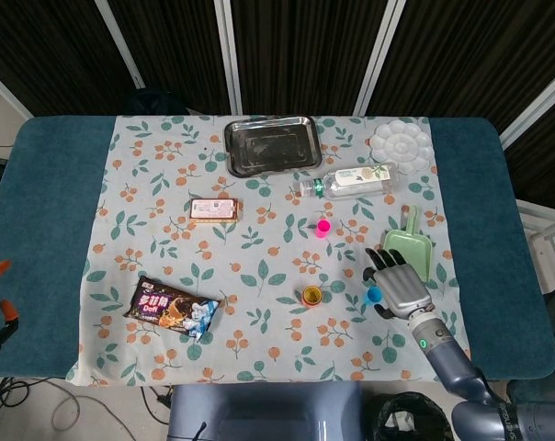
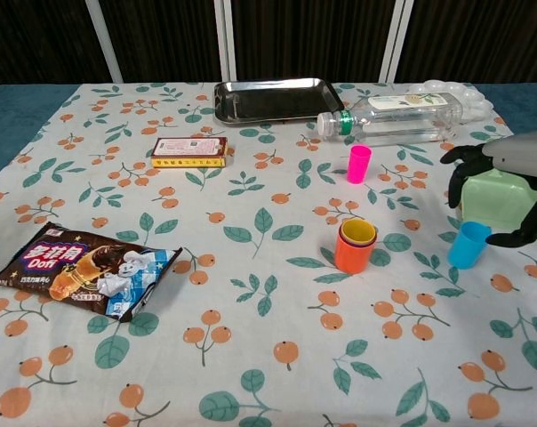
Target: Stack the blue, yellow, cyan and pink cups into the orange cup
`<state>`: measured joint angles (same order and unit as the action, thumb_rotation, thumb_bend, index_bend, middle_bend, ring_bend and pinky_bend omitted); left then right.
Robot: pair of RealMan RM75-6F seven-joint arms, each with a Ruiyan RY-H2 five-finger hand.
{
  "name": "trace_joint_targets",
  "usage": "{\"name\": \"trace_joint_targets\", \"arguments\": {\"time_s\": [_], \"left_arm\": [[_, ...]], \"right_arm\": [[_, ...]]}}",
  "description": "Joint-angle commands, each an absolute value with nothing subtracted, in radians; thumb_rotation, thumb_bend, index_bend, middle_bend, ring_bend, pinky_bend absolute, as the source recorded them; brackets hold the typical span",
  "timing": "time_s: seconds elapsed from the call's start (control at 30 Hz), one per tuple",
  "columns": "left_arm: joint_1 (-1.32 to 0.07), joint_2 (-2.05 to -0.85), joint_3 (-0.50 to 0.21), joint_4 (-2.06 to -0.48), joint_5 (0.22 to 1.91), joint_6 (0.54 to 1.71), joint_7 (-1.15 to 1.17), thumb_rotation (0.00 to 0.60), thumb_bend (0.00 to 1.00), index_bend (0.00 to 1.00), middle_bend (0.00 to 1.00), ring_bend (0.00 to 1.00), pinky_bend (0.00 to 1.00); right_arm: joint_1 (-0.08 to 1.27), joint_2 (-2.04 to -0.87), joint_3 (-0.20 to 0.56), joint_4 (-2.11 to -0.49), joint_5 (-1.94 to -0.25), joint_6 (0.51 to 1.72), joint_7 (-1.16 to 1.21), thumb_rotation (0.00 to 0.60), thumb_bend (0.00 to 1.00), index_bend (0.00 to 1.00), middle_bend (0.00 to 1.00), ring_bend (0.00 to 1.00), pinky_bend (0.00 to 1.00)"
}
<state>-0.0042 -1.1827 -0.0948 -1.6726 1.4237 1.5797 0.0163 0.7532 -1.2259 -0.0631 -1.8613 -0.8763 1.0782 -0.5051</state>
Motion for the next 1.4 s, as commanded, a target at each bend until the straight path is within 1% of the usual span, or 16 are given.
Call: {"name": "trace_joint_targets", "arguments": {"time_s": [0.03, 0.53, 0.7, 0.97, 1.23, 1.4], "left_arm": [[-0.004, -1.183, -0.095, -1.672, 1.422, 1.580, 0.017, 0.600, 0.68, 0.18, 0.10, 0.01, 0.05], [-0.004, -1.183, -0.095, -1.670, 1.421, 1.580, 0.022, 0.600, 0.68, 0.18, 0.10, 0.01, 0.05], [-0.004, -1.183, -0.094, -1.670, 1.422, 1.579, 0.022, 0.600, 0.68, 0.18, 0.10, 0.01, 0.05], [-0.004, -1.182, -0.096, -1.669, 1.419, 1.578, 0.022, 0.600, 0.68, 0.18, 0.10, 0.01, 0.05], [-0.004, -1.183, -0.095, -1.670, 1.420, 1.577, 0.024, 0.600, 0.68, 0.18, 0.10, 0.01, 0.05], [-0.004, -1.183, -0.096, -1.672, 1.417, 1.578, 0.020, 0.600, 0.68, 0.18, 0.10, 0.01, 0.05]], "right_arm": [[0.744, -1.248, -0.058, -1.822, -0.880, 1.061, -0.487, 0.600, 0.37, 0.36, 0.00, 0.02, 0.09], [0.722, -1.267, -0.045, -1.773, -0.906, 1.029, -0.450, 0.600, 0.37, 0.42, 0.00, 0.02, 0.09], [0.718, -1.275, -0.037, -1.765, -0.912, 1.026, -0.446, 0.600, 0.39, 0.45, 0.00, 0.03, 0.09], [0.712, -1.290, -0.028, -1.744, -0.899, 1.018, -0.451, 0.600, 0.39, 0.46, 0.00, 0.03, 0.09], [0.708, -1.283, -0.017, -1.751, -0.904, 1.016, -0.453, 0.600, 0.40, 0.50, 0.00, 0.03, 0.09], [0.710, -1.256, -0.001, -1.785, -0.920, 1.024, -0.451, 0.600, 0.40, 0.51, 0.00, 0.03, 0.09]]}}
